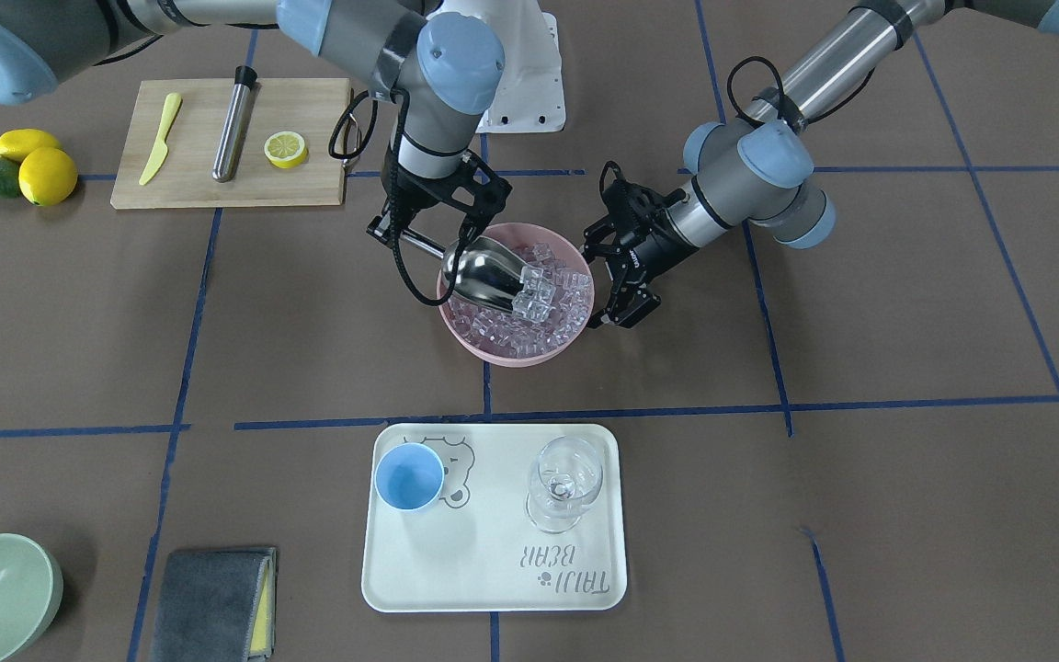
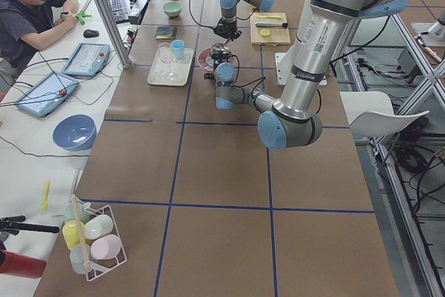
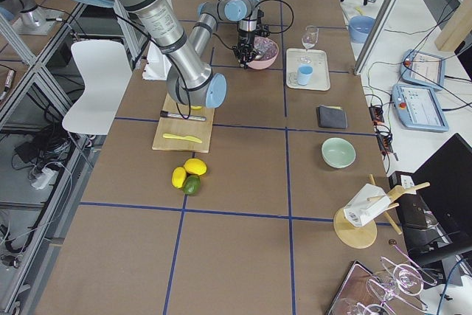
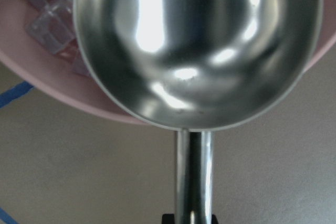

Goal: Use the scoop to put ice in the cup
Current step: 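Raise the scoop holding an ice cube out of the bowl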

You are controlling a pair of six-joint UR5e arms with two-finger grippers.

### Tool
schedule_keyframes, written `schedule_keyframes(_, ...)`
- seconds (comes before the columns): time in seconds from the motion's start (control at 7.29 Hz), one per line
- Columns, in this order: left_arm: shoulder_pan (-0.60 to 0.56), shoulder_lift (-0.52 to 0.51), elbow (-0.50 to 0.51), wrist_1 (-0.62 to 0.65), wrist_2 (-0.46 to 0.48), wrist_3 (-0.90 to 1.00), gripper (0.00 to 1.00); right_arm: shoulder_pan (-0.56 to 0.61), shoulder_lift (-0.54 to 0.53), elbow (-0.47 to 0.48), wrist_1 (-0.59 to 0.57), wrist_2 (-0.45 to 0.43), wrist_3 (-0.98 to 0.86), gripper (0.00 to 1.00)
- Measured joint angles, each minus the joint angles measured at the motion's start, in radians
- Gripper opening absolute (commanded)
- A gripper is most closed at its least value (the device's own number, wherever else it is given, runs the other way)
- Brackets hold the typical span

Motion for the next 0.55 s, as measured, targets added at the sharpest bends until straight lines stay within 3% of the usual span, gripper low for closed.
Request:
schedule_keyframes(0.27, 0.0, 0.0, 0.0, 0.001, 0.0, 0.0, 1.0, 0.033, -0.011, 0.051, -0.007, 0.044, 0.0, 0.0)
schedule_keyframes(0.55, 0.0, -0.001, 0.0, 0.001, 0.0, 0.0, 1.0, 0.104, -0.006, 0.088, -0.053, 0.143, 0.001, 0.0)
